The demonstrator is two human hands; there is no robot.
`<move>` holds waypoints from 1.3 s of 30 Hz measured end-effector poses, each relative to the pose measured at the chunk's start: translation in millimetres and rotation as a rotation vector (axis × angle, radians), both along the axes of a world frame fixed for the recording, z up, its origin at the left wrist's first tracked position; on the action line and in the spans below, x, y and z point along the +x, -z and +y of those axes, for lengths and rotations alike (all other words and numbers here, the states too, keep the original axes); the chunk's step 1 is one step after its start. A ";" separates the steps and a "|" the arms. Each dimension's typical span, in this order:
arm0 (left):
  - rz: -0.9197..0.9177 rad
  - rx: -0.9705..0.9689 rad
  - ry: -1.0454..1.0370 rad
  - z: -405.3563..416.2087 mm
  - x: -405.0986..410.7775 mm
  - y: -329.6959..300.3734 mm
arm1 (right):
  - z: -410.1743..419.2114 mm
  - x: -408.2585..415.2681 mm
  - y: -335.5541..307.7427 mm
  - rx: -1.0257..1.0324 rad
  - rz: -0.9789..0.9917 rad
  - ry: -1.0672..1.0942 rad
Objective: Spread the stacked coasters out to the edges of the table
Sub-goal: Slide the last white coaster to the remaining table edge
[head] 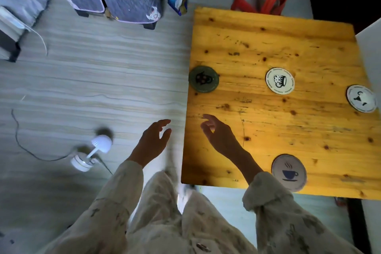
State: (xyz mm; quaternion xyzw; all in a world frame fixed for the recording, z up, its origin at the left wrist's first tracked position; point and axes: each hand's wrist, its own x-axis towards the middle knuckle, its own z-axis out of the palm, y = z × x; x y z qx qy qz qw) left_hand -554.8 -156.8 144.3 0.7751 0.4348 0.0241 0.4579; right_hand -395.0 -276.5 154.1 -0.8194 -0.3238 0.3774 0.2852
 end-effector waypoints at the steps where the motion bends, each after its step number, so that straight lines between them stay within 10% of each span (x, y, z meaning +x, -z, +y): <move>1: 0.001 -0.002 0.008 8.6 0.1 0.3 | 7.8 -0.6 -1.3 -0.001 -0.001 0.007; 20: 0.014 -0.004 0.288 289.5 38.8 -6.0 | 244.8 -2.0 -11.7 0.045 0.010 0.373; 39: -0.055 0.131 0.550 478.1 352.3 -47.2 | 402.6 268.2 -36.5 0.192 0.000 0.632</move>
